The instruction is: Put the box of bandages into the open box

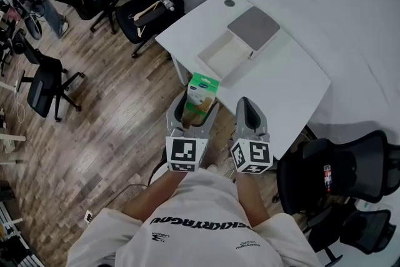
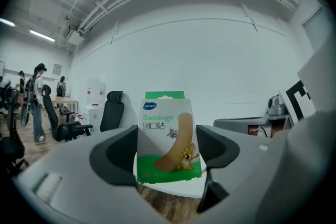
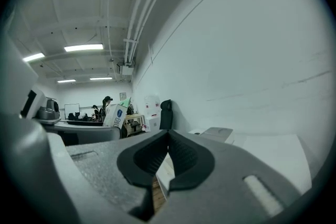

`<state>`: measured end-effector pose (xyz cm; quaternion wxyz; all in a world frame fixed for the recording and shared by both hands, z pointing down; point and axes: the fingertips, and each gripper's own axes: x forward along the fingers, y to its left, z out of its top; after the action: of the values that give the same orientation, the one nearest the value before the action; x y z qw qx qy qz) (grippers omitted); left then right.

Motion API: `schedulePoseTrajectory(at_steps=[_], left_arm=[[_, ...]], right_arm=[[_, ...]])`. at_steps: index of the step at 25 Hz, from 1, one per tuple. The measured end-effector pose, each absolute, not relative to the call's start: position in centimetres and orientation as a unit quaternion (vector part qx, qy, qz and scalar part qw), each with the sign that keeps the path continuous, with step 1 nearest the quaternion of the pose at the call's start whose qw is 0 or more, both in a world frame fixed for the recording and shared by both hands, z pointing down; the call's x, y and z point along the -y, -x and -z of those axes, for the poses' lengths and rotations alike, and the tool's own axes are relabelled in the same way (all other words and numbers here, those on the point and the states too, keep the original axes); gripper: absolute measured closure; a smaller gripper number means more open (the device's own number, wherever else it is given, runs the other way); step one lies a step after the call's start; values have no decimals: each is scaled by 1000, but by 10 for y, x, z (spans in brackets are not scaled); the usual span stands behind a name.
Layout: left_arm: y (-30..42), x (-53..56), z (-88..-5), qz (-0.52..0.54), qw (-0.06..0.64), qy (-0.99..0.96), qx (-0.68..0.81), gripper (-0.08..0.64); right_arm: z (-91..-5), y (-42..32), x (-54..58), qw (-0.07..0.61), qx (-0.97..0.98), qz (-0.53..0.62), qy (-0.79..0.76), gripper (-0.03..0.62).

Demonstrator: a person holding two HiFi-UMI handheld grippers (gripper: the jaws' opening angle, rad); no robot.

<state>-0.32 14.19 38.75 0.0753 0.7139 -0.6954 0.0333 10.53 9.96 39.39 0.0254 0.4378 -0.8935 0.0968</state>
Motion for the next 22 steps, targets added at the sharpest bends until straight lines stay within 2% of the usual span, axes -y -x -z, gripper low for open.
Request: schedulePoseTrajectory(at_steps=[10,22], left_arm=[[66,-60,-390,-40,89,-755,648,195],[94,12,-392,-58,91,-821,560,195]], right_arm=[[-393,-41,-36,31,867,-105,-486,594],[-390,-11,15,26,810,-106,-576,594]])
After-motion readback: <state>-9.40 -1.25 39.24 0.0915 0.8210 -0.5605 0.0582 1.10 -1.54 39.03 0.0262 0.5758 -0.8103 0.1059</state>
